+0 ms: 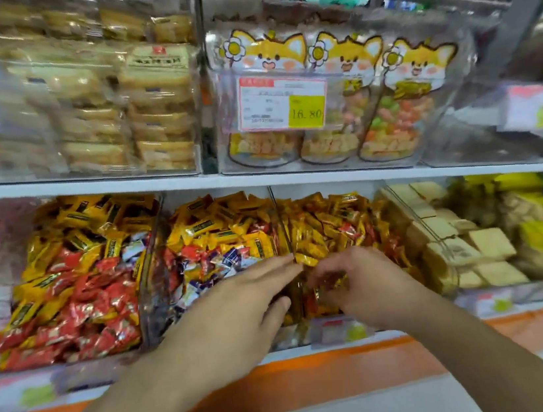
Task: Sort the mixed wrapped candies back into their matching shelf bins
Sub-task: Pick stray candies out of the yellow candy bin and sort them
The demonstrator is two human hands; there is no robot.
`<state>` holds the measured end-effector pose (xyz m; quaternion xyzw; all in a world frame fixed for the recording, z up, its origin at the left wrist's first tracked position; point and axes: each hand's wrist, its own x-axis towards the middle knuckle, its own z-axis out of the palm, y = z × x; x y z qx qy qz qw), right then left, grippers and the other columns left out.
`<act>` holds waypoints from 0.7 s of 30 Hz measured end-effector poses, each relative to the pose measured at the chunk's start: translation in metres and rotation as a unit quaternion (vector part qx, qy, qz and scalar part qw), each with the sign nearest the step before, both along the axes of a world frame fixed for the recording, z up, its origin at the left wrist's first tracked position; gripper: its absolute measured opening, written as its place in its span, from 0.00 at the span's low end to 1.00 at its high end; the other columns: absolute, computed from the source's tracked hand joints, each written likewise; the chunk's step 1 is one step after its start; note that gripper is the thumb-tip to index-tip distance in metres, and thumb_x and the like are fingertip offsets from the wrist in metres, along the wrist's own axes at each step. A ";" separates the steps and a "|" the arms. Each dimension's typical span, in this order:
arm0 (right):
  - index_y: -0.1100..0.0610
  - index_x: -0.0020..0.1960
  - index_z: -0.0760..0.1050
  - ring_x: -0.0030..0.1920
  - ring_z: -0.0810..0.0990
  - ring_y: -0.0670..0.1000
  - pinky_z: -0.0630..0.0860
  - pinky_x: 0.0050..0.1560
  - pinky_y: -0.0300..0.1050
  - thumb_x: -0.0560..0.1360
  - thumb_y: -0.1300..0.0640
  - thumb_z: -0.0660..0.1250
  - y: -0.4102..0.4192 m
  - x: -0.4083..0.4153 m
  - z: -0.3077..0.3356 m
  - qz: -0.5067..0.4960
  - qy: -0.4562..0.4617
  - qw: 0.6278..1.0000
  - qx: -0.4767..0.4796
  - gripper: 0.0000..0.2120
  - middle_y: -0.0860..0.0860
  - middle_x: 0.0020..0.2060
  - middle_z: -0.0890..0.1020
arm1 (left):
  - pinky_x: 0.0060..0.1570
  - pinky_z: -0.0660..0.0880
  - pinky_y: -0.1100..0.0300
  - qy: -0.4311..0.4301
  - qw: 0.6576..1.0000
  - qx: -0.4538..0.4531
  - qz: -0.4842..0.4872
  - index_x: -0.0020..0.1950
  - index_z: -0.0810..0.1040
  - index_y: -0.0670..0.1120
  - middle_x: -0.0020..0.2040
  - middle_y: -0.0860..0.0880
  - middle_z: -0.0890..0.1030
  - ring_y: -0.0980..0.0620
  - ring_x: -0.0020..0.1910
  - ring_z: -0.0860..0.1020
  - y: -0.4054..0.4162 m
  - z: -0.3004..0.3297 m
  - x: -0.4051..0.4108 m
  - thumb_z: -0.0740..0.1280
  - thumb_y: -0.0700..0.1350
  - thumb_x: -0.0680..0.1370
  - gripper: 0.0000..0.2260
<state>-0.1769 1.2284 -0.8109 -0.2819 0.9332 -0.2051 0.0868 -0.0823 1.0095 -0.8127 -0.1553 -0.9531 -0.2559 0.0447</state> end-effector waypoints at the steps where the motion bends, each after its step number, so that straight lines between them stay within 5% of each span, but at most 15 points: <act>1: 0.42 0.54 0.85 0.46 0.80 0.39 0.75 0.46 0.30 0.76 0.58 0.73 0.000 -0.001 -0.002 0.015 0.003 1.000 0.015 0.12 0.38 0.49 0.84 | 0.69 0.44 0.79 -0.001 1.000 -0.009 0.001 0.81 0.54 0.67 0.78 0.75 0.50 0.78 0.72 0.45 0.001 -0.003 -0.001 0.56 0.55 0.86 0.24; 8: 0.45 0.46 0.85 0.44 0.79 0.41 0.81 0.48 0.49 0.74 0.54 0.77 -0.002 -0.014 -0.015 0.017 0.014 1.000 0.008 0.04 0.40 0.41 0.82 | 0.63 0.46 0.84 0.000 1.000 -0.001 0.023 0.79 0.59 0.68 0.75 0.76 0.56 0.76 0.73 0.53 0.003 -0.010 -0.005 0.59 0.55 0.85 0.23; 12: 0.46 0.43 0.83 0.43 0.81 0.41 0.78 0.44 0.39 0.76 0.51 0.76 0.013 -0.014 0.006 -0.062 0.005 0.989 -0.131 0.04 0.43 0.38 0.83 | 0.58 0.57 0.84 0.016 0.998 0.032 0.044 0.75 0.66 0.68 0.71 0.74 0.64 0.72 0.67 0.67 0.009 -0.009 -0.006 0.61 0.57 0.83 0.20; 17: 0.53 0.46 0.85 0.43 0.85 0.47 0.77 0.46 0.40 0.77 0.56 0.76 0.010 0.008 0.030 -0.052 -0.124 0.942 -0.307 0.01 0.50 0.39 0.86 | 0.53 0.66 0.82 0.018 0.985 0.151 0.082 0.70 0.72 0.66 0.59 0.75 0.75 0.75 0.60 0.71 0.024 0.008 -0.002 0.69 0.59 0.78 0.20; 21: 0.55 0.49 0.87 0.41 0.86 0.46 0.77 0.42 0.34 0.78 0.58 0.73 -0.009 0.024 0.035 -0.015 -0.158 0.924 -0.349 0.04 0.51 0.39 0.88 | 0.54 0.79 0.61 0.027 0.963 0.242 0.120 0.57 0.82 0.61 0.49 0.63 0.83 0.62 0.53 0.81 0.019 0.019 0.003 0.73 0.52 0.78 0.09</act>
